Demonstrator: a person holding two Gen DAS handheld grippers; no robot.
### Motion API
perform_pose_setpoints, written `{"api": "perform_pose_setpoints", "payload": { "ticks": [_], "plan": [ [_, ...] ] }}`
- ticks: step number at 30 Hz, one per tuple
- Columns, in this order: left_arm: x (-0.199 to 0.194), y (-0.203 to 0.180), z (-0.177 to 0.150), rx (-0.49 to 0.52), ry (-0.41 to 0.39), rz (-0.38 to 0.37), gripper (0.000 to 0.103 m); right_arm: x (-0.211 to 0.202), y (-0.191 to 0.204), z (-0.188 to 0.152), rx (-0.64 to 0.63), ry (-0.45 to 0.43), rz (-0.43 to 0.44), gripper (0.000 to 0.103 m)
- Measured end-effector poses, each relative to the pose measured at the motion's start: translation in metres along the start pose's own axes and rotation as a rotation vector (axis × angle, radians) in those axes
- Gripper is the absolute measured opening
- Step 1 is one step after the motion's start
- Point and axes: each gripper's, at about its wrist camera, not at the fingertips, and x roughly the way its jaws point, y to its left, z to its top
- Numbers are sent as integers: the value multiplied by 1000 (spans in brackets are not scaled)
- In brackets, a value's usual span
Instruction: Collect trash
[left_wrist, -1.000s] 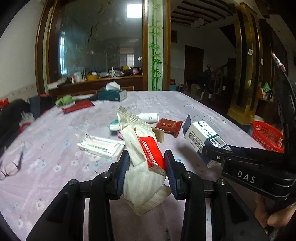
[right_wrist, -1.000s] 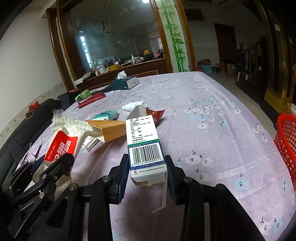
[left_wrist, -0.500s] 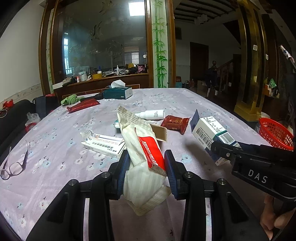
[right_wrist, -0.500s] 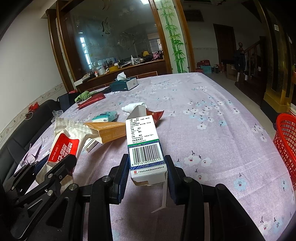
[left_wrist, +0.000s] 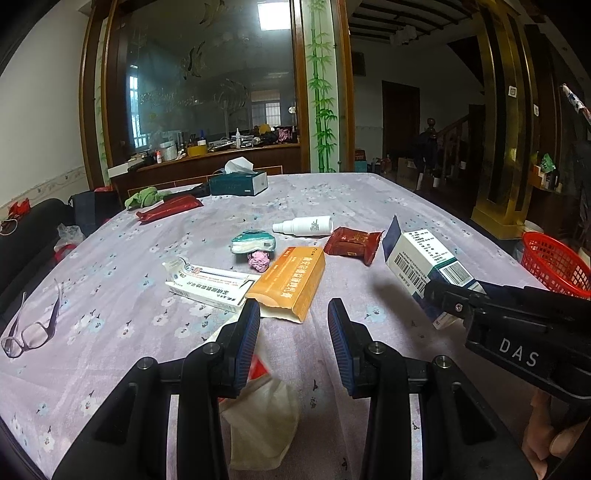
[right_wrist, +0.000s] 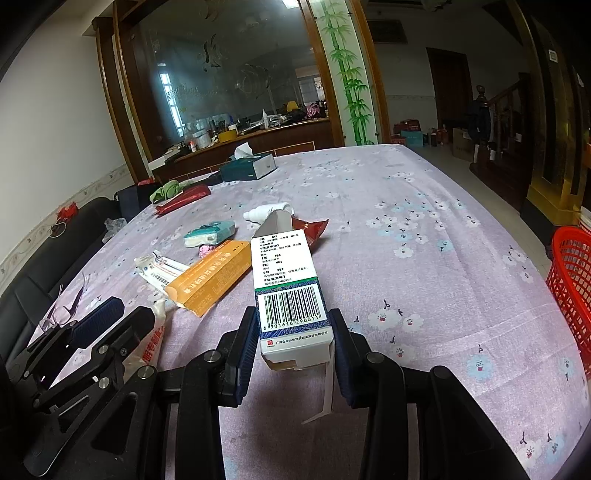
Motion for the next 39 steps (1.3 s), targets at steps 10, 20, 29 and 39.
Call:
{"api": "perform_pose_setpoints", "payload": {
  "ticks": [10,20,29,39],
  "plan": [
    [0,1,0,-1,2,1,37,0,-2,1,2,-1,1,40],
    [0,2,0,-1,0,4,37,1,-2,0,4,-2,0,40],
    [0,2,0,-2,2,-5,37,1,-3,0,5,-1,1,40],
    [-5,11,-1,-26,3,-81,36,-14,-10,2,55,11,8,40]
  ]
}}
